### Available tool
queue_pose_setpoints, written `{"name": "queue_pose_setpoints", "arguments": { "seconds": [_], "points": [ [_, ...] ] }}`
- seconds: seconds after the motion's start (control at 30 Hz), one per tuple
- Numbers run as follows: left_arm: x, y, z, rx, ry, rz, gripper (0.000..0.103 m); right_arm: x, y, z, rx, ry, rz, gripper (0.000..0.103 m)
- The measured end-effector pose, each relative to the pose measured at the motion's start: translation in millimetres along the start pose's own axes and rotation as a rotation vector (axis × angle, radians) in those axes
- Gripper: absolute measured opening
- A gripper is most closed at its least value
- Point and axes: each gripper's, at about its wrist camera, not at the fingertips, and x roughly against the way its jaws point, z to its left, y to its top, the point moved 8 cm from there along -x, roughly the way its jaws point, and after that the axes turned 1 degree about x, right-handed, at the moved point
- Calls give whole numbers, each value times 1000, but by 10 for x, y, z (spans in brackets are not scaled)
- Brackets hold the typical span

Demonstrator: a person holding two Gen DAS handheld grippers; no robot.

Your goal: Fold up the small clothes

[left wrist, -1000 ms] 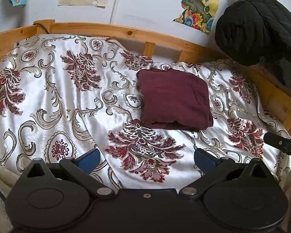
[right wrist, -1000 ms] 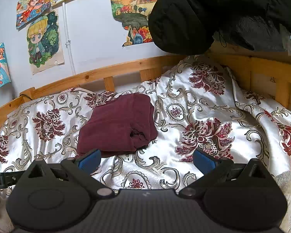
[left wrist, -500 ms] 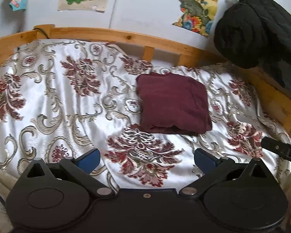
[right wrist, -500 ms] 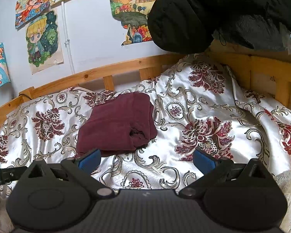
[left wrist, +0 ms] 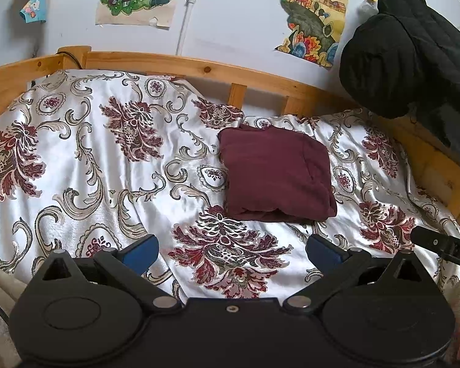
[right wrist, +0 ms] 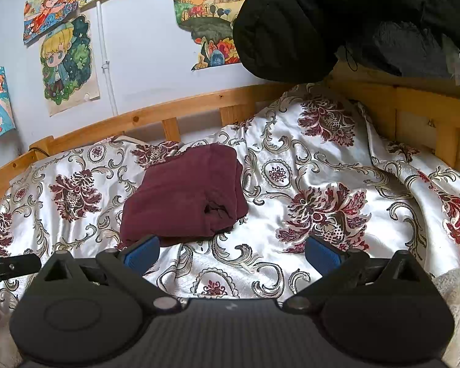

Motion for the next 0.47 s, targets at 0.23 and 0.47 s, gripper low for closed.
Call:
{"name": "queue_pose_setpoints", "arguments": {
  "seconds": [0.23,0.47],
  "points": [
    [-5,-6,3,2,0,5,102,-1,3,-2,-1,0,1,103],
    [-5,-12,-6,-2,-11,8,102,-3,-5,2,-3,1,3,103]
  ]
}}
